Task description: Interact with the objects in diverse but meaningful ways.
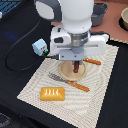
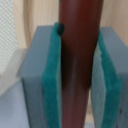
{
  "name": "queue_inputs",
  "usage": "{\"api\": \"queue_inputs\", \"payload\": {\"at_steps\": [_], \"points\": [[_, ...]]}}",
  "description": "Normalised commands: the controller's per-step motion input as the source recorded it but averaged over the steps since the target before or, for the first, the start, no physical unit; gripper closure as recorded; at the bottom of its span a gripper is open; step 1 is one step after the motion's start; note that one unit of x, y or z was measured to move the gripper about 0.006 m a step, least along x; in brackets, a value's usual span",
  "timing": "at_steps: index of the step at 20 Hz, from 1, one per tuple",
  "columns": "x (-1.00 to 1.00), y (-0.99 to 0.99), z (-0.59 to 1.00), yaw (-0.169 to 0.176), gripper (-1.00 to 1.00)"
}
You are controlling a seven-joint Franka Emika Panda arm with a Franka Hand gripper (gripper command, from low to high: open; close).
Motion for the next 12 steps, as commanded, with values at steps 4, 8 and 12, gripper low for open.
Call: {"api": "queue_inputs", "payload": {"at_steps": [4,8,12], "points": [[0.07,0.00,0.01,0.000,-1.00],[0.07,0.00,0.00,0.000,-1.00],[0.07,0.00,0.08,0.000,-1.00]]}}
